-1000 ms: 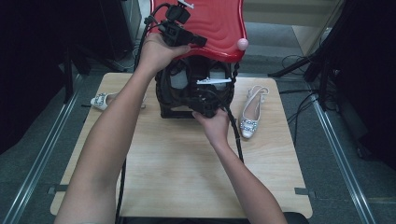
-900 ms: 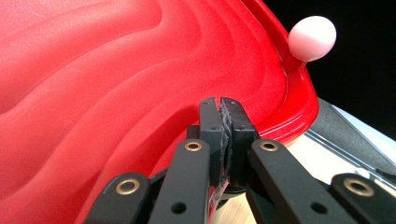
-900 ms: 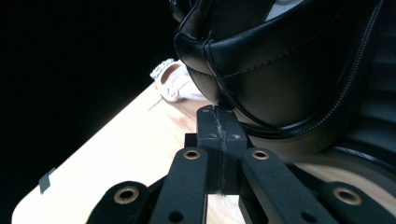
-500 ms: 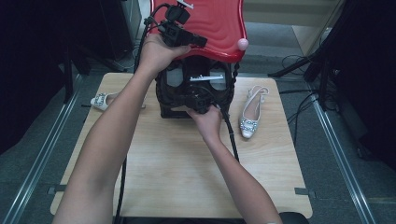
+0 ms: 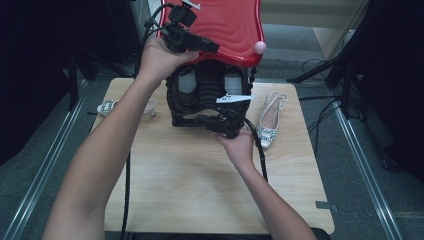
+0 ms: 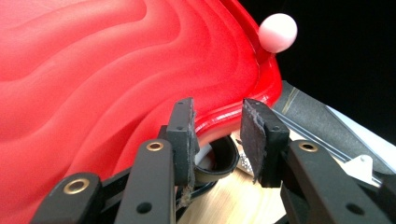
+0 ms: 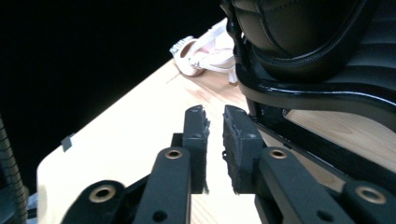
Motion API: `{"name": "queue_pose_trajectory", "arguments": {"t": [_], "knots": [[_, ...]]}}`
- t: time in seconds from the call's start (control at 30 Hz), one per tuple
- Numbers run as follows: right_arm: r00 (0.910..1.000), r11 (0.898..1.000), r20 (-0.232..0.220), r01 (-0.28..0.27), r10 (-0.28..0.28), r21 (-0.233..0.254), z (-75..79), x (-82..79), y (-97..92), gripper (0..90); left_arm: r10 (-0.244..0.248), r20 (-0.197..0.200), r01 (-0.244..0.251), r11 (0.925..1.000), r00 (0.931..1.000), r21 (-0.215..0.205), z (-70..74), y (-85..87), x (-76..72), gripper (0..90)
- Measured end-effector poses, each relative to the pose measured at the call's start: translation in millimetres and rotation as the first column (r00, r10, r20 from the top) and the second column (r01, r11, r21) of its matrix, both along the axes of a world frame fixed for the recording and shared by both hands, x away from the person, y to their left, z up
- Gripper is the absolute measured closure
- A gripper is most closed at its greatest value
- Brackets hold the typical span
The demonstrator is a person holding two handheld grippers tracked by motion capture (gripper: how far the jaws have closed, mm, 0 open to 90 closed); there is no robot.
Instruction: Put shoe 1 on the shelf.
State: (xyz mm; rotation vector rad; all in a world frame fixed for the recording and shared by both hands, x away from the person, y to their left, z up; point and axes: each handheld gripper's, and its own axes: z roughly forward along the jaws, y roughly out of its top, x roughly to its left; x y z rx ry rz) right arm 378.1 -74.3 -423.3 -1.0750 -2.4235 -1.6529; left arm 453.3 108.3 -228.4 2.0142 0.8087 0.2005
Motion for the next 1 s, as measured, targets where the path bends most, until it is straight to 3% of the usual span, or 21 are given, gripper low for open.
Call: {"name": "queue_pose_trajectory", "arguments": {"t": [0.4, 0.57, 0.8, 1.0], "knots": [[0.9982, 0.998, -0.026, -0.055, 0.055, -0.017, -12.4, -18.9, -18.4, 66.2, -0.018, -0.026, 0.018, 0.9998, 0.9995, 0.0, -17.6, 15.8, -33.9, 52.2], [0.9972, 0.995, -0.033, -0.07, 0.068, -0.07, -18.7, -23.9, -23.5, 64.3, -0.041, -0.065, 0.039, 0.9987, 0.9971, -0.034, -28.2, 22.7, -44.2, 46.4], [0.9979, 0.998, -0.022, -0.062, 0.061, -0.028, -30.7, -31.0, -36.6, 54.0, -0.034, -0.055, 0.034, 0.9994, 0.9979, -0.004, -45.2, 30.5, -58.3, 43.4], [0.999, 0.998, -0.01, -0.045, 0.045, -0.038, -39.4, -35.5, -46.3, 46.6, -0.026, -0.057, 0.027, 0.9996, 0.998, 0.008, -62.5, 36.3, -67.3, 42.4]]}}
